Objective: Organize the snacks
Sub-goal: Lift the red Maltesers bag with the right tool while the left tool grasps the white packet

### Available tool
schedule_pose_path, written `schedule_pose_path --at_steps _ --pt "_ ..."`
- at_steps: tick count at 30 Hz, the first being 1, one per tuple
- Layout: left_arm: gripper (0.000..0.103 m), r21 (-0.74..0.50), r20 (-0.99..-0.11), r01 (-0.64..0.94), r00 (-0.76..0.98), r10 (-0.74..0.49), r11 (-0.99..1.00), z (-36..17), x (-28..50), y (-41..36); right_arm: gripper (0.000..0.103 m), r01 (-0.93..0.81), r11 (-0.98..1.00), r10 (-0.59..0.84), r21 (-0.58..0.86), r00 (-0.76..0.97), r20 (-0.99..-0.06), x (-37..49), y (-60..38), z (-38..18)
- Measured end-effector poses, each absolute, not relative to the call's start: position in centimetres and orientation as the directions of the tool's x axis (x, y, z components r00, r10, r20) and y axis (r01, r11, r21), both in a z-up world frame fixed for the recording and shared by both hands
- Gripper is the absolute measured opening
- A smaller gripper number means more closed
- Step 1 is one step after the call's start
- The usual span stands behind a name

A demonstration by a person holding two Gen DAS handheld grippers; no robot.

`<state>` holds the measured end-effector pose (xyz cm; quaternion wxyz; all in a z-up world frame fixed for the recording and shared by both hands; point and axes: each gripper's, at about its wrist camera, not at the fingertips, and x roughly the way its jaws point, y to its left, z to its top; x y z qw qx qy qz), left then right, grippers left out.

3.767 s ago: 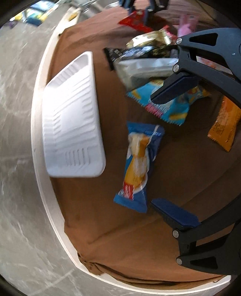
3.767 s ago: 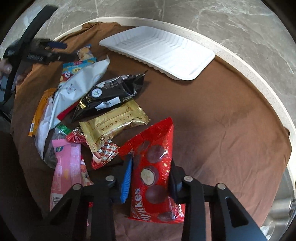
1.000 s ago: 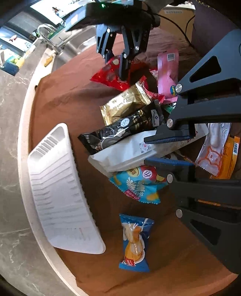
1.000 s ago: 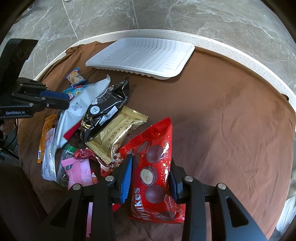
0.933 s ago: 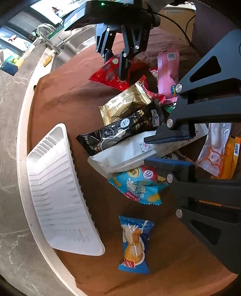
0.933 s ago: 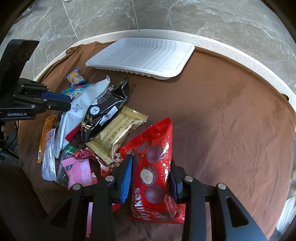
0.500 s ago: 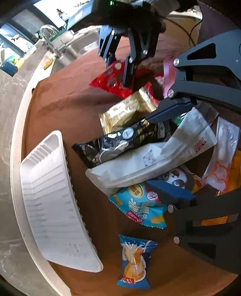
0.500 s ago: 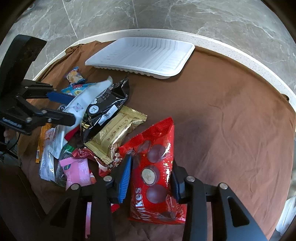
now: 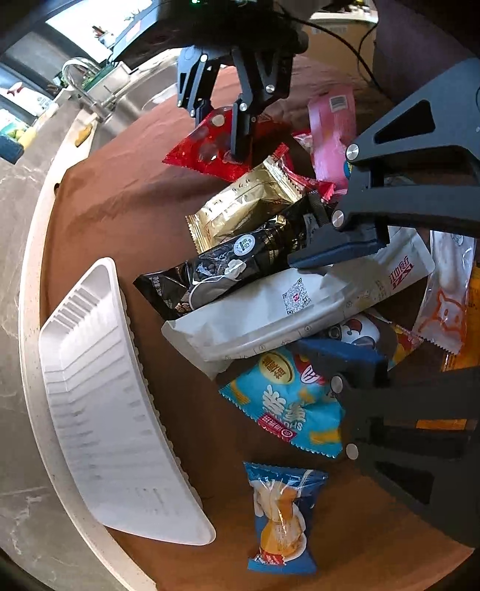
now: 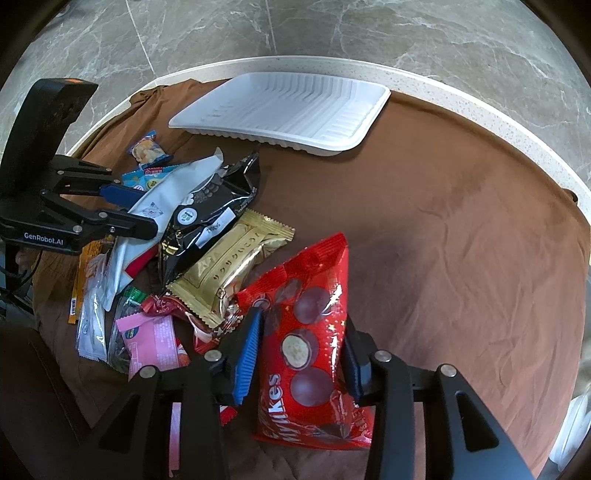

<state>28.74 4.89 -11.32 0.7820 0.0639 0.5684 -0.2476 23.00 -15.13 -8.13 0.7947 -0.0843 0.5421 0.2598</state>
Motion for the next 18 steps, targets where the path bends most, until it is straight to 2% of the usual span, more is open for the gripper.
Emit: schedule_pose_path --at_steps 5,12,18 --pt "0.029 -0.145 -0.926 0.477 0.243 -0.289 0.867 -11.5 28.5 4.2 0.043 -0.506 0.852 0.313 0.138 0.279 -0.908 23.0 -15.0 -8.2" --pt "0.022 -0.181 -0.918 0.475 0.231 -0.321 0.861 -11.1 28.2 4.3 0.035 -0.523 0.844 0.306 0.118 0.288 -0.908 22.9 -14.4 -7.6" --pt "0.021 -0.208 -0.913 0.464 0.223 -0.341 0.861 -10.6 27.9 4.8 0.035 -0.514 0.846 0.326 0.139 0.295 -0.898 22.9 -14.6 -6.8"
